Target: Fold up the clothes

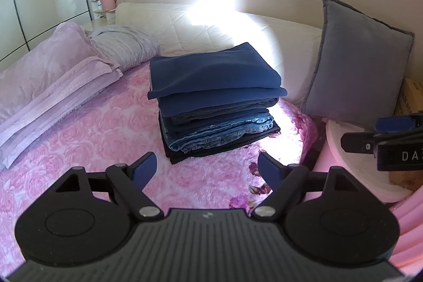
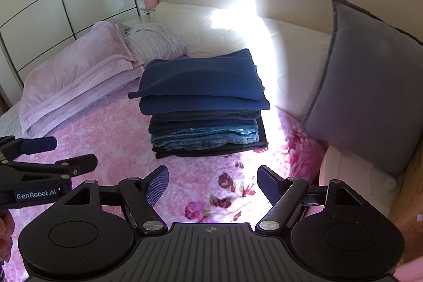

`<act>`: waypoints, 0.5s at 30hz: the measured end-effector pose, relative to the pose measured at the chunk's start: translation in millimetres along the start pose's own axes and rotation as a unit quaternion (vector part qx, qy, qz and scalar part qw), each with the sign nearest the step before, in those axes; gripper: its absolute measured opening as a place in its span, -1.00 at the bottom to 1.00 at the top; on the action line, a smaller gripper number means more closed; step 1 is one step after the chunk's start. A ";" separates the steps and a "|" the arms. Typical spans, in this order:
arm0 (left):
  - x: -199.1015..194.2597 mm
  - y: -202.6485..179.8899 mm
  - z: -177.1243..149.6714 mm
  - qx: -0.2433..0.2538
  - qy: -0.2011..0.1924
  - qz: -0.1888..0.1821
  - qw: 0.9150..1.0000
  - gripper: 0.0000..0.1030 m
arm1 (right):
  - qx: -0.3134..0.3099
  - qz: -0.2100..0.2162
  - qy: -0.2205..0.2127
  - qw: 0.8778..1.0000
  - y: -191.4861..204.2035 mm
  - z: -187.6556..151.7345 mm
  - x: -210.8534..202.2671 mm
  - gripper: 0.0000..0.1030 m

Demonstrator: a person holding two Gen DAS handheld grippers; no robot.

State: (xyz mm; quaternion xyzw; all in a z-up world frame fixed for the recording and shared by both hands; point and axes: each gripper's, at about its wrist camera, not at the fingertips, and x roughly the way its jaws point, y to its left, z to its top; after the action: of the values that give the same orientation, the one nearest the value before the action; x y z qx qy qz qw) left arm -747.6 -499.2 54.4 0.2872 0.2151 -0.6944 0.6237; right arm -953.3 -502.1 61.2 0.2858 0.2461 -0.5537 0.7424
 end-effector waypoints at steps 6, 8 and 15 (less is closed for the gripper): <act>6.1 3.5 0.1 -0.016 0.006 0.013 1.000 0.57 | -0.028 0.010 -0.002 1.000 4.7 8.7 15.3 0.49; 8.3 4.9 0.8 -0.025 0.007 0.018 1.000 0.57 | -0.037 0.012 -0.004 0.999 5.5 11.2 19.7 0.49; 17.6 5.9 3.7 -0.053 0.011 0.034 0.998 0.57 | -0.048 0.026 0.000 0.999 3.9 16.9 32.9 0.49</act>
State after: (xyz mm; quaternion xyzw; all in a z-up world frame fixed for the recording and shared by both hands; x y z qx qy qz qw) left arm -743.2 -515.5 45.7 0.2682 0.2487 -0.6576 0.6587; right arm -940.0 -535.4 51.4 0.2561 0.2653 -0.5216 0.7694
